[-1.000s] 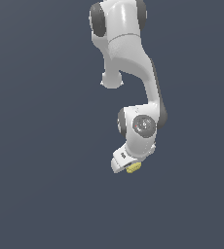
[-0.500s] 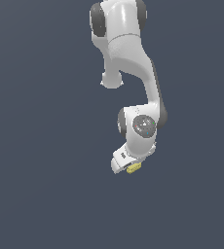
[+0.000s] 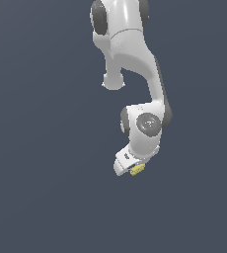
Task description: Pick up the object and move it to a goal position.
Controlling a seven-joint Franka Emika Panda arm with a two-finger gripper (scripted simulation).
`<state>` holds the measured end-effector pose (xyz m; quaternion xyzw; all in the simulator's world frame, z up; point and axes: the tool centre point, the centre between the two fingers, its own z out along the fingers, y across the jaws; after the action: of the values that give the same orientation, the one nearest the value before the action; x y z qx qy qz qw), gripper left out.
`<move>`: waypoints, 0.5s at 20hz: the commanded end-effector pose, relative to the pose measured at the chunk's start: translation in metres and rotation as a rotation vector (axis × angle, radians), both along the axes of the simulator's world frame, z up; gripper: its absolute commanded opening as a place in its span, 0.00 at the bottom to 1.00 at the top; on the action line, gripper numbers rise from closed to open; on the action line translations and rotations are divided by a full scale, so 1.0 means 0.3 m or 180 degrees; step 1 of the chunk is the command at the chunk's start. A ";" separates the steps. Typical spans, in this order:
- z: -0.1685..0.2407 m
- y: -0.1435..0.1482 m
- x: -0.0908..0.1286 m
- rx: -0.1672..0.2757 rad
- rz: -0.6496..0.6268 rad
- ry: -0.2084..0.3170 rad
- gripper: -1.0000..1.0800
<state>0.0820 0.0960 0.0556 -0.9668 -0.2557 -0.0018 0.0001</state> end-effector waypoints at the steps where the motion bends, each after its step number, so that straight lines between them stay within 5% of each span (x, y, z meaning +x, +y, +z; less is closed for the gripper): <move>1: 0.050 0.014 0.006 0.0005 0.0070 -0.0020 0.00; 10: 0.379 0.103 0.021 0.0034 0.0556 -0.0121 0.00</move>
<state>0.0878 0.1211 0.1482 -0.9458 -0.3242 -0.0175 0.0007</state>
